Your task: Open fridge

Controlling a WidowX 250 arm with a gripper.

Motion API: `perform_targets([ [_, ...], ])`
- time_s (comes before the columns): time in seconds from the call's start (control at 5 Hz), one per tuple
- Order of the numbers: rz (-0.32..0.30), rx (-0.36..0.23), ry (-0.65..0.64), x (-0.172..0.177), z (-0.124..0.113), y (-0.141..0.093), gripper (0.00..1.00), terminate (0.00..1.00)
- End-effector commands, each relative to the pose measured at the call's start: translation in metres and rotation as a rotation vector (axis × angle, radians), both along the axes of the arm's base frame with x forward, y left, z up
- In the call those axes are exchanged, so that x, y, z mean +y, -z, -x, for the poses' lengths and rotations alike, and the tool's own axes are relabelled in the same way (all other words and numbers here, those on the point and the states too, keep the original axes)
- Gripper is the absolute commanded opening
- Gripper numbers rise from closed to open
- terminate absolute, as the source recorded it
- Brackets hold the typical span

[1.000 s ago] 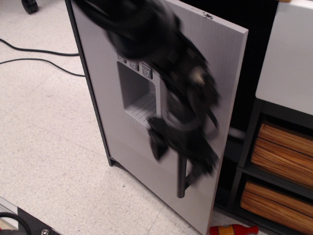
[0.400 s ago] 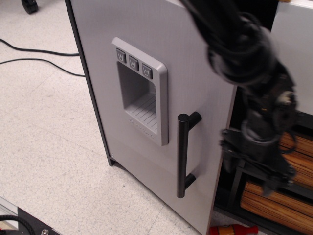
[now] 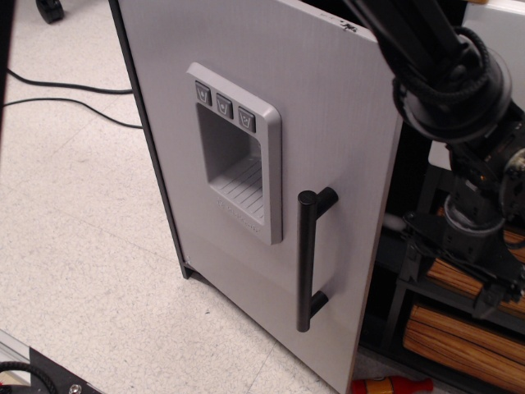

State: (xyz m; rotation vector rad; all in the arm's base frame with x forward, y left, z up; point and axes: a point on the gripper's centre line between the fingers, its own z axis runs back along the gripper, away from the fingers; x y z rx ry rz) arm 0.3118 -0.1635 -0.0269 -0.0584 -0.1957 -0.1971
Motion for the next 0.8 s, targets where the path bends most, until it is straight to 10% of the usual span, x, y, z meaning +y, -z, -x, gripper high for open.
perform_targets([
  [0.0,-0.019,-0.127,-0.117,0.021,-0.027,-0.035,1.00,0.00],
  [0.6,-0.056,-0.066,-0.290,0.055,-0.002,-0.076,1.00,0.00],
])
